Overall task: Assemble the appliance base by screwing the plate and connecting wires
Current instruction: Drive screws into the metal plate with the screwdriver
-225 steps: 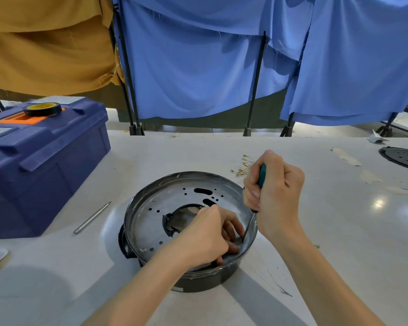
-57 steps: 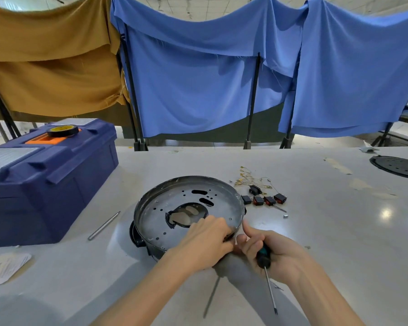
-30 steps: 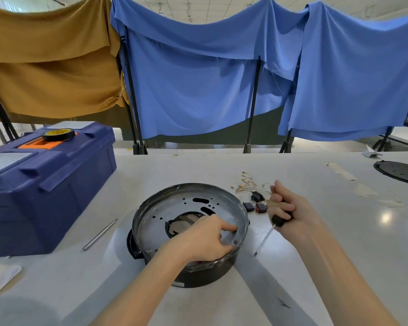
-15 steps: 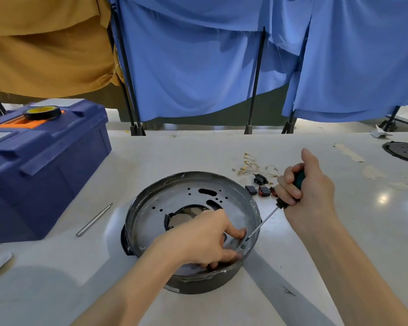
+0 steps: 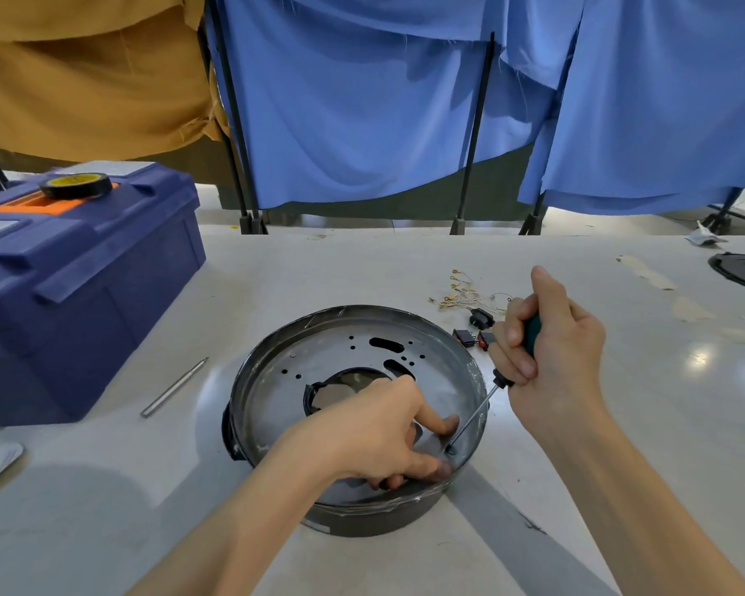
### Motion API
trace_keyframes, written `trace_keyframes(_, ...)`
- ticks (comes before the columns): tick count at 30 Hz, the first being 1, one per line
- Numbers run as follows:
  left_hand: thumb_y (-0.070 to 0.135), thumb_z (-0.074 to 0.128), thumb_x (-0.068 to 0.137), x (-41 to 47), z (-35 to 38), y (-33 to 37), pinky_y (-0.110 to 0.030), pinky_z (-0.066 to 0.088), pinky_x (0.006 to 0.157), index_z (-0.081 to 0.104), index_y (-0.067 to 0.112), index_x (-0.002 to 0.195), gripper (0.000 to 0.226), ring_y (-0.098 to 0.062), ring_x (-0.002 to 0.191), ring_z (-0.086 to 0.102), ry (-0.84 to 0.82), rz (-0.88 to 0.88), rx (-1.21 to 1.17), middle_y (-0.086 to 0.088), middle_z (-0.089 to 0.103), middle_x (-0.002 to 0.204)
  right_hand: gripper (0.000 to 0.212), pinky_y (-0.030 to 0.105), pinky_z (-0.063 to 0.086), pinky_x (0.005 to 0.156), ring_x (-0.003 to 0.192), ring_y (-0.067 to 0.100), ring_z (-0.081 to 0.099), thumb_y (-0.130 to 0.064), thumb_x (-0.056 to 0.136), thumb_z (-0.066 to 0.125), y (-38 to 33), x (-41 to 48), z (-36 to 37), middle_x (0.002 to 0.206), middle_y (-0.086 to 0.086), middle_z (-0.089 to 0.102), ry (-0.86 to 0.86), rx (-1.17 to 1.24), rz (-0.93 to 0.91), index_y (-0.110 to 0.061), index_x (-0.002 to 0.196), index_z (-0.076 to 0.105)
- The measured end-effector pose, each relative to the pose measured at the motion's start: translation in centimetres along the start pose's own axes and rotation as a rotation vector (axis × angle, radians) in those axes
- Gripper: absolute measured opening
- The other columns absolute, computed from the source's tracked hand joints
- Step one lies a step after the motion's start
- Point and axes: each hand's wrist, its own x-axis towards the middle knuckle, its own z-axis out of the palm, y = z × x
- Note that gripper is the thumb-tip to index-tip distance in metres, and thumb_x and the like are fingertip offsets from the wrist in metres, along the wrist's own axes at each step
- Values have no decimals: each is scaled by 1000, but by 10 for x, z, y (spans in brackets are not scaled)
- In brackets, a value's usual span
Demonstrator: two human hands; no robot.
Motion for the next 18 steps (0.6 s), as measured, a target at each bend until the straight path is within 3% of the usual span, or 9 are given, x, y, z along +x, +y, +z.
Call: trace_keyframes(18, 31, 73, 86, -2, -2, 2, -15, 39, 39, 53, 26, 137, 55, -9, 37, 45, -21, -11, -35, 2, 57, 47, 55, 13, 23, 37, 27, 13, 21, -28, 101, 51, -8, -9, 3, 43, 4, 44, -83, -51, -60, -17, 47, 53)
